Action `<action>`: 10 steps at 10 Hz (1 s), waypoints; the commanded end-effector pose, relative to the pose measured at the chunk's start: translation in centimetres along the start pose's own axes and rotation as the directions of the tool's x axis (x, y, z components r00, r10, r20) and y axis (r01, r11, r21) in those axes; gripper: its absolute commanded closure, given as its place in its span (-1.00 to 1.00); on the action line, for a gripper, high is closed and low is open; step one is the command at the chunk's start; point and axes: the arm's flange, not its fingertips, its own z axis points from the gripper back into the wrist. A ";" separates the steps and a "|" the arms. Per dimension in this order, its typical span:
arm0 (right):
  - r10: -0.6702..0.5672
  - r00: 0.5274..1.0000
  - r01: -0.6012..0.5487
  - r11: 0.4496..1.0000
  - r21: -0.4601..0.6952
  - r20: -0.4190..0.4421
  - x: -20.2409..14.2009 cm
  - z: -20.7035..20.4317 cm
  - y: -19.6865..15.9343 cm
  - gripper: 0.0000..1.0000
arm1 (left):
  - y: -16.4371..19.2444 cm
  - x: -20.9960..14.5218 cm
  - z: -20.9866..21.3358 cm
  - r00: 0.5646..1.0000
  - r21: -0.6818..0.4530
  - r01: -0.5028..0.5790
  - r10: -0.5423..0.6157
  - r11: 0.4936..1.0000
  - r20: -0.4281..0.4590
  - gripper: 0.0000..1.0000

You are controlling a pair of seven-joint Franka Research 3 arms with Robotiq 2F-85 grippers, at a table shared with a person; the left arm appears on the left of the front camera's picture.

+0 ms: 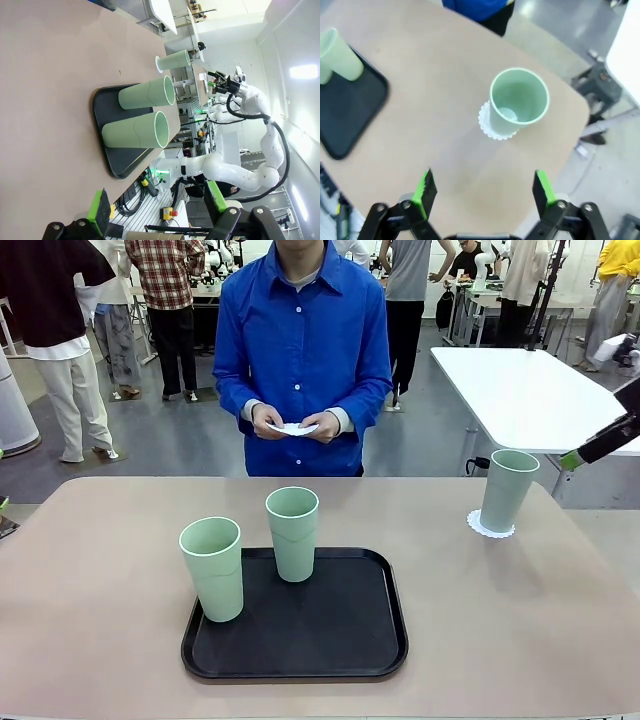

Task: Place coasters on the table and set cups on them.
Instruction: Pick up one Reusable plastic cup and place it on a coaster set by the human.

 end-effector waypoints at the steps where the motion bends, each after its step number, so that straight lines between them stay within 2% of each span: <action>1: -0.044 0.992 0.035 0.997 -0.073 -0.120 2.1 -0.2 2.6 -1.00 | -0.1 -0.1 0.1 1.000 -0.010 0.007 -0.007 1.000 0.005 -1.00; 2: -0.063 0.984 0.047 0.994 -0.098 -0.166 3.2 -0.4 2.8 -1.00 | -0.1 -0.1 0.1 1.000 -0.010 0.007 -0.007 1.000 0.005 -1.00; 4: -0.073 0.984 0.067 0.997 -0.042 -0.164 4.8 -0.9 3.0 -1.00 | -0.1 -0.1 0.1 1.000 -0.010 0.007 -0.007 1.000 0.005 -1.00; 5: -0.040 0.990 0.026 0.994 -0.104 -0.138 3.2 -0.4 3.5 -1.00 | -0.1 -0.1 0.1 1.000 -0.010 0.007 -0.007 1.000 0.005 -1.00; 10: -0.040 0.990 0.026 0.994 -0.104 -0.138 3.2 -0.4 3.5 -1.00 | -0.1 -0.1 0.1 1.000 -0.010 0.007 -0.007 1.000 0.005 -1.00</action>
